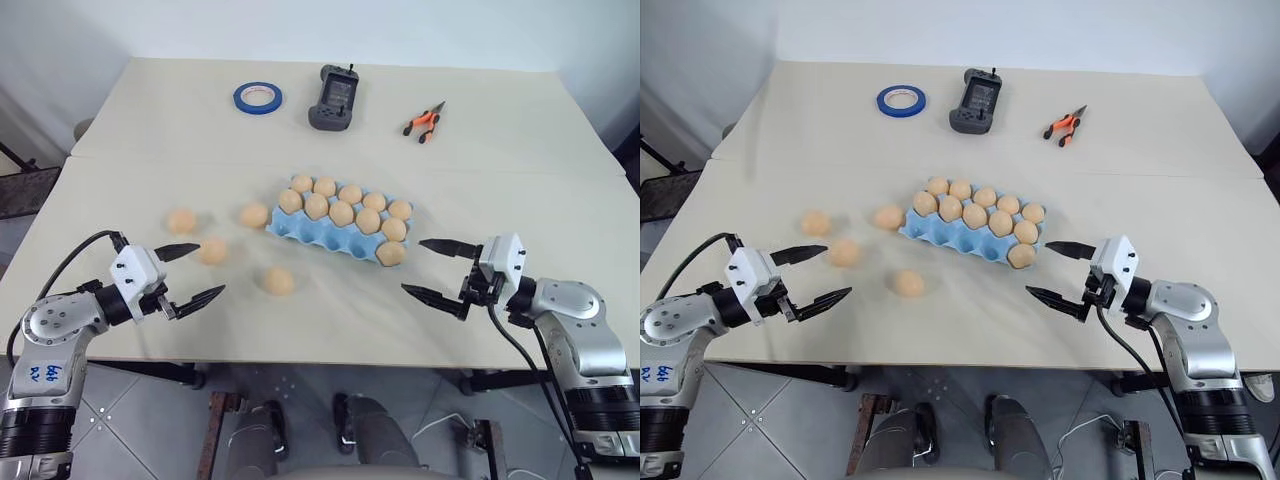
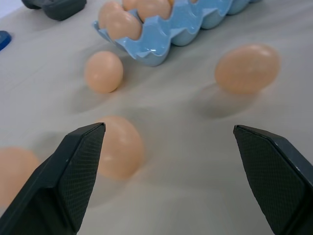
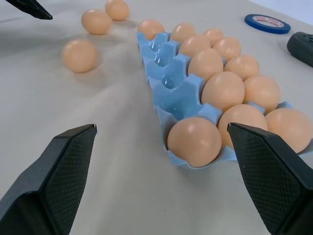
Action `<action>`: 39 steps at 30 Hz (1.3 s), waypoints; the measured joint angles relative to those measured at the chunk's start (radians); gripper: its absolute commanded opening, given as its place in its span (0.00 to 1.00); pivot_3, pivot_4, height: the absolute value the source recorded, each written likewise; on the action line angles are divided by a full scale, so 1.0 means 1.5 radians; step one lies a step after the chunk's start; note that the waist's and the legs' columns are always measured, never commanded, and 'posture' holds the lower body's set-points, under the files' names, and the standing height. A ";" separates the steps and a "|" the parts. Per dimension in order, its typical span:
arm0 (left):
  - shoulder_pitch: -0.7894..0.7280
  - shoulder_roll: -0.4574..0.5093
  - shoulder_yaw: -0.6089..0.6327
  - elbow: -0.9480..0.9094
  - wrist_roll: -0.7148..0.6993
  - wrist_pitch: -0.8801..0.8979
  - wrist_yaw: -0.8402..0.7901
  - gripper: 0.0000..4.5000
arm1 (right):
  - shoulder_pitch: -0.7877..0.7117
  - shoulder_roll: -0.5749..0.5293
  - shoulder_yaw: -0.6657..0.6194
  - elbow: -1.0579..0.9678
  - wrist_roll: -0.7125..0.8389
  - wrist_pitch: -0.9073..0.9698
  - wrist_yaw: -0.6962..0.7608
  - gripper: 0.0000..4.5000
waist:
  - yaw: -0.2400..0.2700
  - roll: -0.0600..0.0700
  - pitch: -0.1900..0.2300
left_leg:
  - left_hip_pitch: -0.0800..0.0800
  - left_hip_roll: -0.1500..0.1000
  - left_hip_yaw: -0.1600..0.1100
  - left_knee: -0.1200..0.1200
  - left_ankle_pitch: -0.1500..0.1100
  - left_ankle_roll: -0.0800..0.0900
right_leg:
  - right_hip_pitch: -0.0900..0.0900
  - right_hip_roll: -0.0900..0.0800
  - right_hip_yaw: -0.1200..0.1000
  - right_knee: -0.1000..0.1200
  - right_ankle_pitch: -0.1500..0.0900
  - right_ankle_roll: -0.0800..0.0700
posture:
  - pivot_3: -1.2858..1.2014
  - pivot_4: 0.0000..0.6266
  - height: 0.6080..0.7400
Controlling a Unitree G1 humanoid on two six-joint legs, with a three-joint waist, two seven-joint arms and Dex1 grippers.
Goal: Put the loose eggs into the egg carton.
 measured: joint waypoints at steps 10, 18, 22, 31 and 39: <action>-0.007 0.004 0.000 -0.011 -0.019 0.045 -0.005 0.99 | 0.016 0.000 0.000 -0.018 0.006 -0.001 0.002 1.00 | 0.000 0.000 0.000 | 0.000 0.000 0.000 0.000 0.000 0.000 | 0.000 0.000 0.000 0.001 0.001 0.001 | 0.52 0.24 1.00; -0.049 0.013 -0.058 -0.044 -0.026 0.096 -0.059 0.99 | 0.053 0.011 -0.001 -0.100 0.061 -0.011 0.034 1.00 | 0.004 0.000 0.000 | 0.000 0.000 0.000 0.002 0.000 0.000 | 0.000 0.000 0.000 0.002 0.001 0.002 | 0.52 0.24 1.00; -0.108 -0.015 -0.135 -0.037 0.013 0.095 -0.072 0.99 | 0.075 0.012 -0.003 -0.124 0.069 -0.012 0.039 1.00 | 0.008 0.000 0.000 | 0.000 0.000 0.000 0.003 0.000 0.000 | 0.001 0.000 0.000 0.002 0.001 0.001 | 0.52 0.24 1.00; -0.206 -0.080 -0.252 0.071 0.084 0.075 -0.094 0.99 | 0.097 0.018 -0.004 -0.131 0.068 -0.025 0.032 1.00 | 0.017 0.000 0.000 | 0.000 0.000 -0.001 0.005 0.000 0.001 | 0.001 0.001 0.000 0.004 0.001 0.002 | 0.52 0.24 1.00; -0.254 -0.131 -0.268 0.168 0.110 0.048 -0.097 0.74 | 0.133 0.046 -0.007 -0.124 0.068 -0.067 0.031 1.00 | 0.021 0.000 0.000 | 0.000 0.000 -0.002 0.008 0.000 0.002 | 0.002 0.001 -0.001 0.004 0.002 0.003 | 0.52 0.24 1.00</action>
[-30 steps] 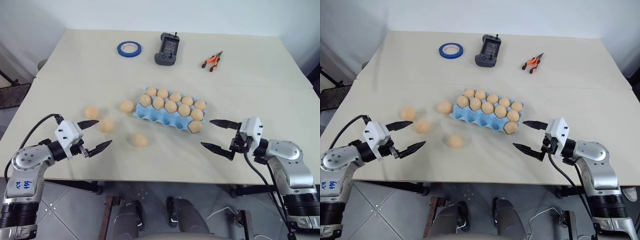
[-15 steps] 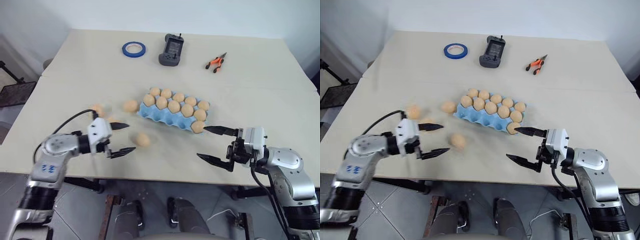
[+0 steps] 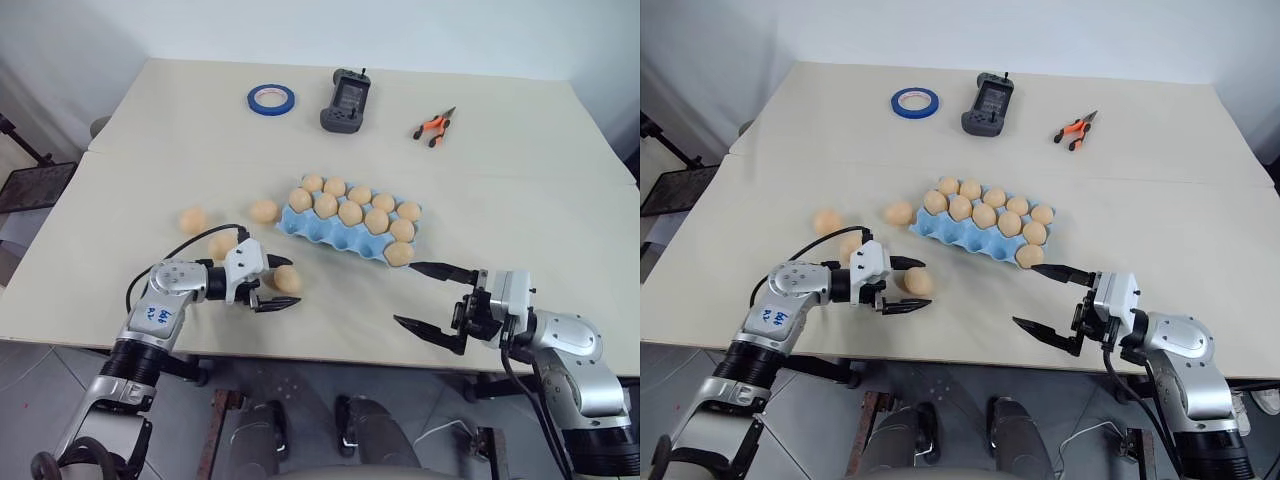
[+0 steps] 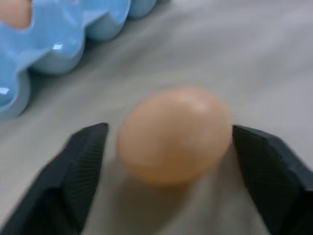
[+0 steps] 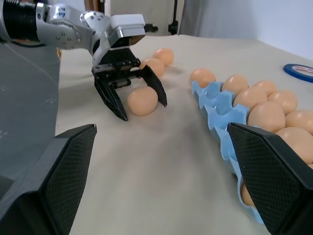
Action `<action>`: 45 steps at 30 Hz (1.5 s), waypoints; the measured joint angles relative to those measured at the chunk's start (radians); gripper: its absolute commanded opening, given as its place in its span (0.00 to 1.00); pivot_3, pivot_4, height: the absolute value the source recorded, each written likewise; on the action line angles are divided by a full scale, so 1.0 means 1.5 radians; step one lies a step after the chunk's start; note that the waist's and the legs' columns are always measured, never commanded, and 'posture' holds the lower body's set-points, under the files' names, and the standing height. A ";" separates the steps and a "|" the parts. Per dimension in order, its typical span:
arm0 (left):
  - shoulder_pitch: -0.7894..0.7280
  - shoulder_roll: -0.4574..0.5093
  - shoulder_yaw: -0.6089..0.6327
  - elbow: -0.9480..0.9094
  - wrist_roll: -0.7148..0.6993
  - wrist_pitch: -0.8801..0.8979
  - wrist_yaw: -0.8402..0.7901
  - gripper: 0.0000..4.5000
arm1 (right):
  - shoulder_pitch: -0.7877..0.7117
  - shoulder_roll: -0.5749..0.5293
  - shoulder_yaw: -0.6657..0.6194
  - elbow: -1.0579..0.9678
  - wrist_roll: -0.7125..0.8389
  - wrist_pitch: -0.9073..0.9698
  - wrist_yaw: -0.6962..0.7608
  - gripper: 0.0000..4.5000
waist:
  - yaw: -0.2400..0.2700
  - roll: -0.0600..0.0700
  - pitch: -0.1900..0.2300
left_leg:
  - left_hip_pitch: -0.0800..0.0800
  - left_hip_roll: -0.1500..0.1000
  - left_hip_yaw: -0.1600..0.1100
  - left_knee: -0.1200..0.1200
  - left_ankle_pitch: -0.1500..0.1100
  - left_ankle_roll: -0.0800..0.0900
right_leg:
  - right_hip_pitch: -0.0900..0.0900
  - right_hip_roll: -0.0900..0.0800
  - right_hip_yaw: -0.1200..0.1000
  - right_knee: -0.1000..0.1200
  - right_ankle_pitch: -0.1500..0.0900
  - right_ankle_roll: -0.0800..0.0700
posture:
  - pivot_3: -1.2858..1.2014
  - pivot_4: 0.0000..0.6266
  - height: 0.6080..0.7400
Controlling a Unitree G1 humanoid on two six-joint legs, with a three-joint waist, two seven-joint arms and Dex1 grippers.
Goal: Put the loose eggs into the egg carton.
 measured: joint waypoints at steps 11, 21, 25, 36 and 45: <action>-0.034 -0.026 0.007 0.027 -0.004 -0.018 0.001 0.51 | 0.017 0.054 0.001 0.023 -0.002 -0.057 -0.015 1.00 | 0.001 0.000 0.000 | 0.000 0.000 -0.001 0.004 0.000 0.000 | 0.002 0.000 0.000 0.001 0.000 0.000 | 0.52 0.24 1.00; -0.188 -0.131 0.012 0.116 -0.014 -0.048 -0.003 0.51 | 0.027 0.088 0.004 0.029 -0.012 -0.076 -0.050 1.00 | 0.016 0.000 0.000 | 0.000 -0.001 -0.001 0.006 0.000 0.002 | 0.003 0.000 -0.001 0.000 -0.001 -0.001 | 0.52 0.24 1.00; -0.251 -0.197 -0.007 0.219 0.012 -0.090 0.006 0.51 | 0.024 0.093 0.006 0.031 -0.020 -0.076 -0.064 1.00 | 0.014 0.000 0.000 | 0.000 -0.001 -0.001 0.006 -0.001 0.004 | 0.004 0.000 -0.001 -0.001 0.000 0.000 | 0.52 0.24 1.00; -0.359 -0.317 -0.020 0.461 0.081 -0.178 0.075 0.51 | 0.037 0.102 0.009 0.027 -0.038 -0.090 -0.095 1.00 | 0.014 0.000 0.000 | 0.000 -0.001 -0.003 0.007 -0.001 0.004 | 0.004 0.001 -0.003 -0.002 0.000 0.002 | 0.52 0.24 1.00; -0.390 -0.333 -0.018 0.543 0.108 -0.214 0.092 0.99 | 0.055 0.108 0.009 -0.012 -0.041 -0.090 -0.121 1.00 | 0.014 -0.001 0.000 | 0.000 -0.001 -0.005 0.007 -0.002 0.004 | 0.006 0.001 -0.005 -0.003 0.000 0.002 | 0.52 0.24 1.00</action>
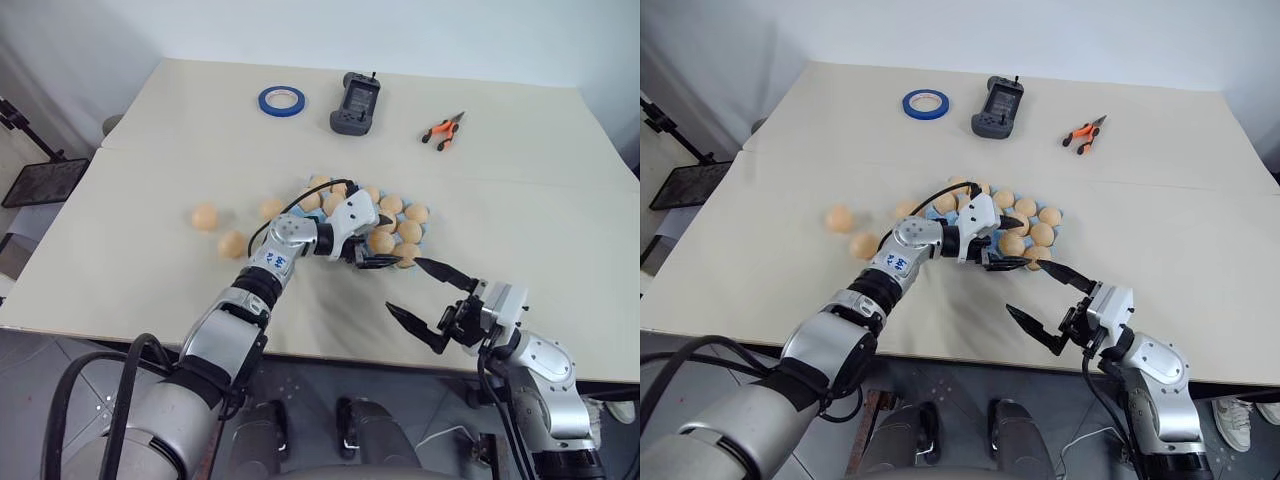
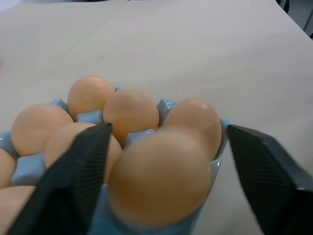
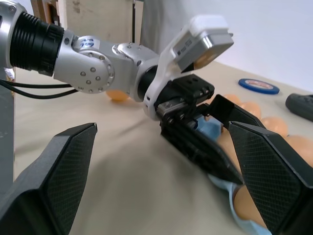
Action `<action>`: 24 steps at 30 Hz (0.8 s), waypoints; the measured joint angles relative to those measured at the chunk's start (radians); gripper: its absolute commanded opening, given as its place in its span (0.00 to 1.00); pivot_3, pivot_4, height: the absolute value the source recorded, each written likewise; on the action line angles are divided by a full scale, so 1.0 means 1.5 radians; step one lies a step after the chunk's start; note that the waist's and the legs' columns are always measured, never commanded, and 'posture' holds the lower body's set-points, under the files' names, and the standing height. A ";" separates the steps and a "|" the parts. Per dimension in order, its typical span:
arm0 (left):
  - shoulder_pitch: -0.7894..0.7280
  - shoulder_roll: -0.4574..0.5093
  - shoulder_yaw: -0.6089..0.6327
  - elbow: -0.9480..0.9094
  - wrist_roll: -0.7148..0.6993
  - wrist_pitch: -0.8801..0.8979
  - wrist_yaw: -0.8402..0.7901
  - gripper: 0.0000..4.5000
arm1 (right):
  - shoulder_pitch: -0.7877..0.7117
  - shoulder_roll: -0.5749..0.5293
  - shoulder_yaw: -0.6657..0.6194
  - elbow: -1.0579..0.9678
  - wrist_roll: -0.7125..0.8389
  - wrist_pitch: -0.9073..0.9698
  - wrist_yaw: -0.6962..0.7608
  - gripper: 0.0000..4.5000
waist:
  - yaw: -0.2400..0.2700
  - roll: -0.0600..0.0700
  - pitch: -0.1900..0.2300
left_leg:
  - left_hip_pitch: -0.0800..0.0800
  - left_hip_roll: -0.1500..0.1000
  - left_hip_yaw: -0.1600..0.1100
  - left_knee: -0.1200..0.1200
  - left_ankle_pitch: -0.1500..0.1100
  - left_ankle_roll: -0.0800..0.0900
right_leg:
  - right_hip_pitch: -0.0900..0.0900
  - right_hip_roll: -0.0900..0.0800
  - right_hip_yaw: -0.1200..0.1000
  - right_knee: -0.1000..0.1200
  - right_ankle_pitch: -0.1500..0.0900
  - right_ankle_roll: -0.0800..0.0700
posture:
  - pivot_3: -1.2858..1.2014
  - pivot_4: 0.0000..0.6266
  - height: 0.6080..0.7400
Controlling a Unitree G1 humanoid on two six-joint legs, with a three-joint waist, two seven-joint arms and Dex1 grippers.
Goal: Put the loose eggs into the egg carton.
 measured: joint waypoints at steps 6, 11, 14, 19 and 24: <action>0.078 0.061 0.017 -0.125 -0.011 -0.014 -0.028 0.99 | 0.004 0.000 0.001 -0.007 0.000 0.001 -0.007 1.00 | -0.003 0.000 0.000 | 0.000 0.001 0.000 -0.001 0.000 0.000 | 0.000 0.000 0.000 0.001 0.000 0.000 | 0.52 0.24 1.00; 0.244 0.160 0.046 -0.382 -0.083 0.055 -0.094 0.99 | -0.021 -0.002 0.007 0.002 0.005 0.004 0.009 1.00 | -0.005 0.000 0.000 | 0.001 0.002 0.000 -0.002 0.000 -0.001 | 0.000 0.001 0.000 0.002 0.000 0.000 | 0.52 0.24 1.00; 0.336 0.225 0.080 -0.514 -0.125 0.108 -0.106 0.99 | -0.041 -0.006 0.011 0.012 0.016 0.008 0.030 1.00 | -0.003 0.000 0.000 | 0.001 0.003 -0.001 -0.001 0.000 -0.002 | 0.000 0.001 -0.001 0.003 0.000 0.000 | 0.52 0.24 1.00; 0.481 0.292 0.154 -0.659 -0.162 0.126 -0.076 0.99 | -0.070 -0.011 0.024 0.036 0.027 0.017 0.070 1.00 | -0.001 0.001 0.000 | 0.002 0.002 -0.001 -0.002 -0.001 -0.002 | 0.001 -0.001 0.000 0.002 -0.002 -0.004 | 0.52 0.24 1.00; 0.645 0.303 0.246 -0.786 -0.192 0.190 0.019 0.99 | -0.099 -0.010 0.031 0.064 0.036 0.021 0.103 1.00 | -0.001 0.001 0.000 | 0.002 0.002 -0.001 -0.003 -0.001 -0.002 | 0.001 -0.002 0.001 0.000 -0.002 -0.004 | 0.52 0.24 1.00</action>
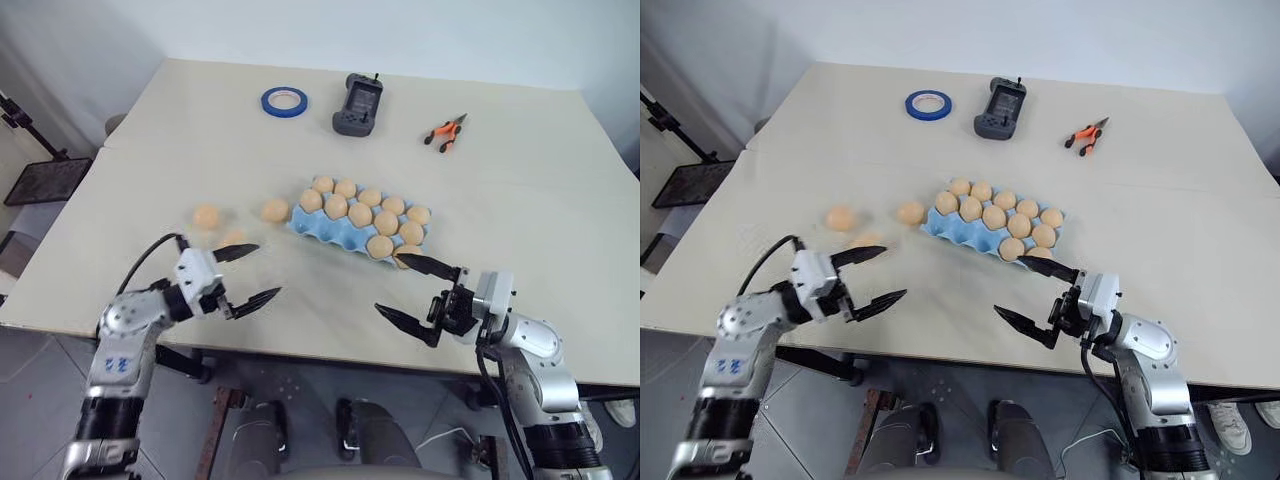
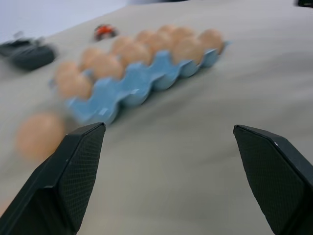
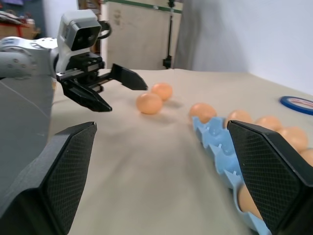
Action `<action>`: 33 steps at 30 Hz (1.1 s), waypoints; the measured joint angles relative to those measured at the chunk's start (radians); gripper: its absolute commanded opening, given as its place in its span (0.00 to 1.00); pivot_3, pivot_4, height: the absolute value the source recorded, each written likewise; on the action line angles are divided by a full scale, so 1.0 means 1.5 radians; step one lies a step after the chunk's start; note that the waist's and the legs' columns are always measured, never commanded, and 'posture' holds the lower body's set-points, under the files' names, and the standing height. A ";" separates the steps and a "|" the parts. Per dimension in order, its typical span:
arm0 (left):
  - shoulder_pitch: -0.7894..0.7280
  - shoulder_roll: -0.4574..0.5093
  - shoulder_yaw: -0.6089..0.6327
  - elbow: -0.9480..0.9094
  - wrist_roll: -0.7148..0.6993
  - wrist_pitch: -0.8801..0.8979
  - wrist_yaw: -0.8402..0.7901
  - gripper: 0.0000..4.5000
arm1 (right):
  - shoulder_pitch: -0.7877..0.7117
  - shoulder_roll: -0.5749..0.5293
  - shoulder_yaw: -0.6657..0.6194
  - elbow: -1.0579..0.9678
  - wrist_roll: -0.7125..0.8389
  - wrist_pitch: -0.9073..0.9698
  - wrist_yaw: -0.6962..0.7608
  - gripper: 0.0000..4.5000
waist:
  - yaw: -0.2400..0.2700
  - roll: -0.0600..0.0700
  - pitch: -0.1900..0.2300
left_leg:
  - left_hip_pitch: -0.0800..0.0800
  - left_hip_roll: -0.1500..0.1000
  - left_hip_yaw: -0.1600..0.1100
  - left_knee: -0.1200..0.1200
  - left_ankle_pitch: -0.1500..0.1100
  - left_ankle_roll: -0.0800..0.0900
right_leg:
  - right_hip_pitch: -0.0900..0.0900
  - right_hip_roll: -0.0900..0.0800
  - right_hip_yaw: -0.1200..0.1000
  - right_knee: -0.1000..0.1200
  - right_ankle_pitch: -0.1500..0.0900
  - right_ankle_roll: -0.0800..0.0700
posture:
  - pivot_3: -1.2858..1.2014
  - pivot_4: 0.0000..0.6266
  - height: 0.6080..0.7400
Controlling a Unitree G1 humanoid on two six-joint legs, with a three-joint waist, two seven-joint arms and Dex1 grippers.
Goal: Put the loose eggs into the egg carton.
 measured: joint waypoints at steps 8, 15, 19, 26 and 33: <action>0.115 -0.022 0.102 -0.054 -0.023 0.072 0.157 0.99 | -0.028 0.007 0.018 0.021 0.005 0.011 0.022 1.00 | 0.002 0.000 0.000 | -0.001 0.000 0.000 -0.004 0.000 0.000 | -0.001 0.000 0.000 -0.005 0.000 0.000 | 0.52 0.24 1.00; 0.039 -0.020 0.085 -0.042 -0.019 0.105 0.199 0.99 | -0.039 0.006 0.020 0.028 0.005 0.011 0.031 1.00 | 0.002 0.000 0.000 | -0.001 -0.001 0.002 -0.009 0.000 0.000 | -0.001 0.000 0.000 -0.008 0.000 0.000 | 0.52 0.24 1.00; -0.058 -0.017 0.039 0.040 0.022 0.104 0.214 0.99 | -0.038 0.007 0.020 0.036 0.005 0.010 0.032 1.00 | 0.002 0.000 0.000 | -0.001 -0.001 0.002 -0.010 0.000 -0.001 | -0.002 0.000 0.000 -0.007 0.002 0.003 | 0.52 0.24 1.00; -0.159 -0.015 -0.027 0.193 0.068 0.106 0.210 0.99 | -0.020 0.008 0.020 0.032 0.005 0.010 0.019 1.00 | 0.000 0.000 0.000 | -0.001 -0.001 0.003 -0.009 0.001 -0.002 | -0.005 0.001 0.000 -0.002 0.004 0.007 | 0.52 0.24 1.00; -0.176 -0.020 -0.050 0.221 0.072 0.088 0.188 0.59 | -0.008 0.008 0.019 0.019 0.004 0.007 0.004 1.00 | 0.000 0.000 0.000 | -0.001 -0.001 0.002 -0.008 0.002 -0.004 | -0.006 0.001 0.001 0.001 0.004 0.007 | 0.52 0.24 1.00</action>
